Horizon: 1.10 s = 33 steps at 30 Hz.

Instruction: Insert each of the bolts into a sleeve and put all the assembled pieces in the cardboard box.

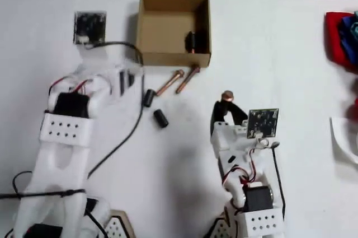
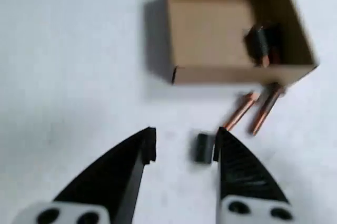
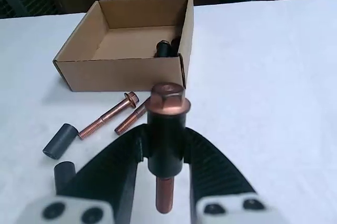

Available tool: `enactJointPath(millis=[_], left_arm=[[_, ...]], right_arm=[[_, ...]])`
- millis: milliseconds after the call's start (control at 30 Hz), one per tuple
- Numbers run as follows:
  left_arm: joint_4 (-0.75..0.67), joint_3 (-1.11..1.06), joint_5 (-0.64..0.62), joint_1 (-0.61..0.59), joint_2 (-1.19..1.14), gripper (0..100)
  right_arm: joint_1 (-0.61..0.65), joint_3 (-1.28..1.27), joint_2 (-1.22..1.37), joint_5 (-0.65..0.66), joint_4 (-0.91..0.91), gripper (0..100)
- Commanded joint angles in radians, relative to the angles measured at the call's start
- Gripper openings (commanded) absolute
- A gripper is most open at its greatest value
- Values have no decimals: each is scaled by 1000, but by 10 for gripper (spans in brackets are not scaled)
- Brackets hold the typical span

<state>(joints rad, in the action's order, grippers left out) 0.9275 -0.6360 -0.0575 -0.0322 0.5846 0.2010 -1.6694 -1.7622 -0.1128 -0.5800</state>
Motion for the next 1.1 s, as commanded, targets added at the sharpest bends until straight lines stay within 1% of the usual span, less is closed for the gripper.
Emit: enactJointPath(millis=[0,67,133,200,300,367,433,600,733,867,933,1000,1067], left_arm=[[-89,-119,69,-61,0,194],[-166,-186,43,-80,0,168],[-227,-246,38,-89,0,105],[-299,-309,37,-97,0,26],[-379,-384,32,-97,0,40],[-414,-421,37,-97,0,27],[-446,-450,38,-97,0,26],[-526,-515,38,-91,0,26],[-592,-556,38,-95,0,26],[-606,-564,38,-91,0,26],[-606,-564,38,-91,0,26],[-606,-564,38,-91,0,26],[-606,-564,38,-91,0,26]], right_arm=[[-15,110,-7,51,5,20],[-15,189,30,98,7,20],[-16,273,122,124,28,20],[-19,382,275,127,67,20],[-16,634,591,124,90,20],[-13,855,837,103,81,20],[-13,1100,1084,63,35,20],[-5,1728,1709,-32,-193,20],[-4,2323,2124,-92,-390,20],[28,2860,2488,-92,-498,20],[48,3064,2641,-71,-529,20],[76,3207,2773,-34,-533,20],[99,3284,2868,-3,-535,20]])
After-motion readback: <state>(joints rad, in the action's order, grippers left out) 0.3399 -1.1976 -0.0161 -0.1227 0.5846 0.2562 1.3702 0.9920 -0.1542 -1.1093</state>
